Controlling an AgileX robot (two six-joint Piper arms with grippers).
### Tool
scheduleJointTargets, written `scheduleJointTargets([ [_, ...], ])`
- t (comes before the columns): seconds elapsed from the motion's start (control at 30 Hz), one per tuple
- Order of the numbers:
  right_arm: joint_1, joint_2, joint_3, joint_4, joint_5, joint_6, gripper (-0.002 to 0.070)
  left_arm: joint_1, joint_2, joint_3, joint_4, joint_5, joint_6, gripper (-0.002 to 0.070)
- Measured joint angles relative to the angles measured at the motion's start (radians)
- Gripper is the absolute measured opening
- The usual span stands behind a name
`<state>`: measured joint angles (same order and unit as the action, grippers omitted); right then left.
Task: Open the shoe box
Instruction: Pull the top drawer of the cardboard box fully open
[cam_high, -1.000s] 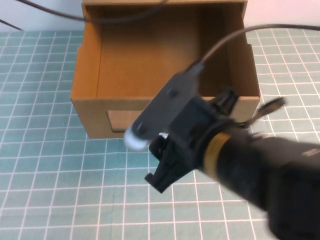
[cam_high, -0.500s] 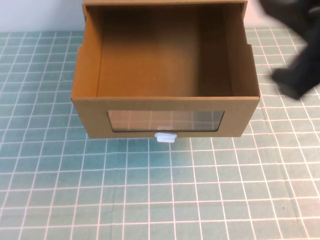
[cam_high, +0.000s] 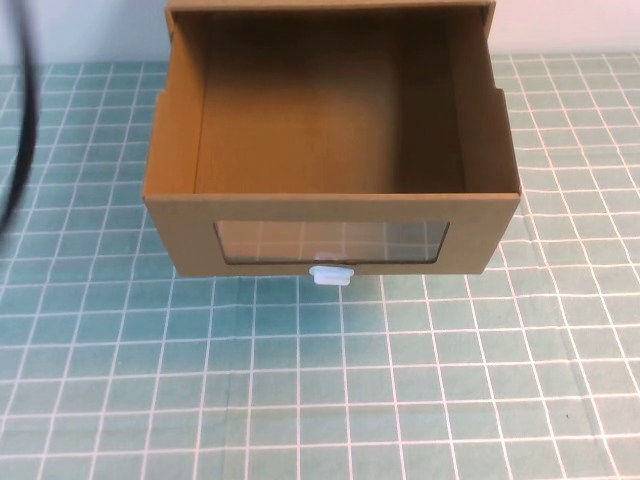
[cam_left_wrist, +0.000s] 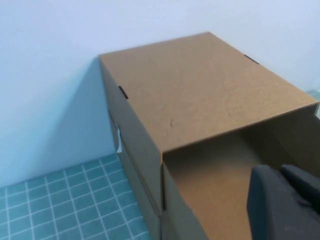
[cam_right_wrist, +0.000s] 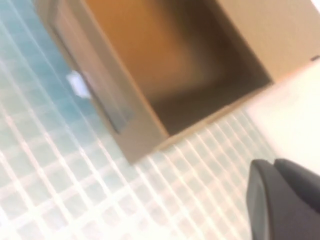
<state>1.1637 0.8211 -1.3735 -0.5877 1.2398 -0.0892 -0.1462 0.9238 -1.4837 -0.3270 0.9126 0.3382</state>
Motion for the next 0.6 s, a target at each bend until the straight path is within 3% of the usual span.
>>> scheduleJointTargets([
  [0.3,0.0,-0.349,0.389,-0.013,-0.25,0.217,-0.0013,0.0,-0.53,0.714,-0.004,-0.345,-0.05,-0.0004],
  [0.6,0.0,-0.458,0.625,-0.14,-0.297,0.223,-0.0013,0.0,-0.782,0.964,-0.004,-0.448,-0.089,-0.0004],
])
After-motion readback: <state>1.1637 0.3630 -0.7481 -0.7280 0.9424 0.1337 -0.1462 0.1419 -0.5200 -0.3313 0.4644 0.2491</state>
